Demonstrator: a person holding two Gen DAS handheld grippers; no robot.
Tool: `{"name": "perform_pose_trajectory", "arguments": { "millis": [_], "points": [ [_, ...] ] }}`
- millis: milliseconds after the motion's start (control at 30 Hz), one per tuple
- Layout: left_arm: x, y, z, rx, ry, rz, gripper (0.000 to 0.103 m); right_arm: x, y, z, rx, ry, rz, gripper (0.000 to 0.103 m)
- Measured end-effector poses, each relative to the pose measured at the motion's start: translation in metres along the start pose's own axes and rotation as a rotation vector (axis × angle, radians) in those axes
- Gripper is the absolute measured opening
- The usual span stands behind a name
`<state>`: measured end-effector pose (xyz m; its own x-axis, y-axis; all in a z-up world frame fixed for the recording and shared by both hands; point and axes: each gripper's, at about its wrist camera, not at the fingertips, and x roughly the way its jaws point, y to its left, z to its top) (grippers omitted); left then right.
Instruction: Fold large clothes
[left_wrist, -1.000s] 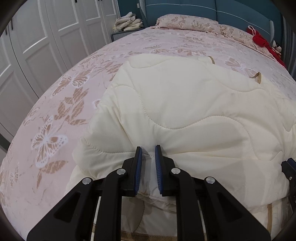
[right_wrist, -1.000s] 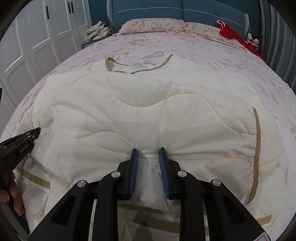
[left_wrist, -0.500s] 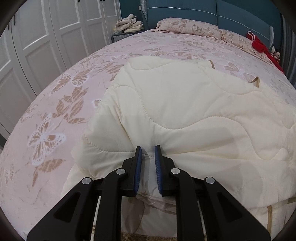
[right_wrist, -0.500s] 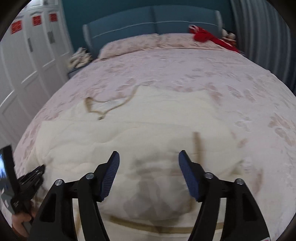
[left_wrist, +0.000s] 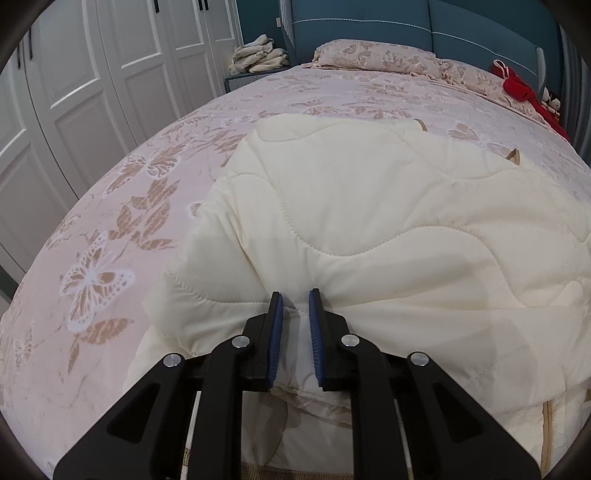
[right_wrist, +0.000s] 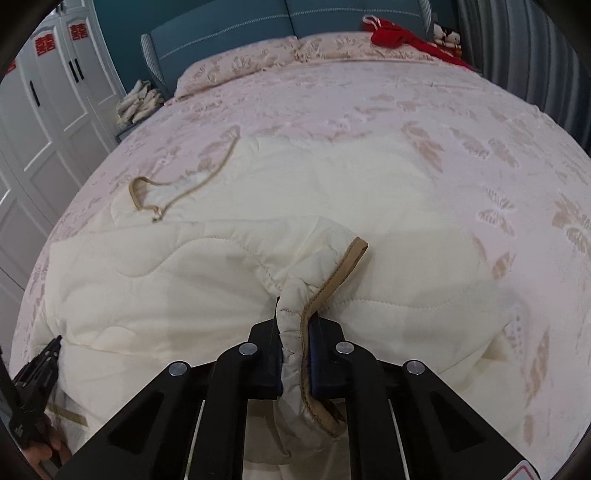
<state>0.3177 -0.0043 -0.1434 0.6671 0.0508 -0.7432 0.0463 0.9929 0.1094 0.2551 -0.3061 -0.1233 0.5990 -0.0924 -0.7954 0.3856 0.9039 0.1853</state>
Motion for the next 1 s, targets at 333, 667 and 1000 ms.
{"name": "perform_pose_trajectory", "arguments": {
  "millis": [333, 667, 1000],
  "points": [
    [-0.013, 0.015, 0.011, -0.047, 0.0, -0.074, 0.024, -0.012, -0.001, 0.001, -0.014, 0.0, -0.026, 0.026],
    [0.002, 0.055, 0.124, -0.156, -0.026, -0.085, 0.048, -0.037, 0.076, 0.068, -0.086, -0.113, 0.189, 0.038],
    [0.093, 0.036, 0.147, -0.161, 0.109, -0.064, 0.048, 0.062, 0.202, 0.119, -0.236, 0.008, 0.227, 0.052]
  ]
}}
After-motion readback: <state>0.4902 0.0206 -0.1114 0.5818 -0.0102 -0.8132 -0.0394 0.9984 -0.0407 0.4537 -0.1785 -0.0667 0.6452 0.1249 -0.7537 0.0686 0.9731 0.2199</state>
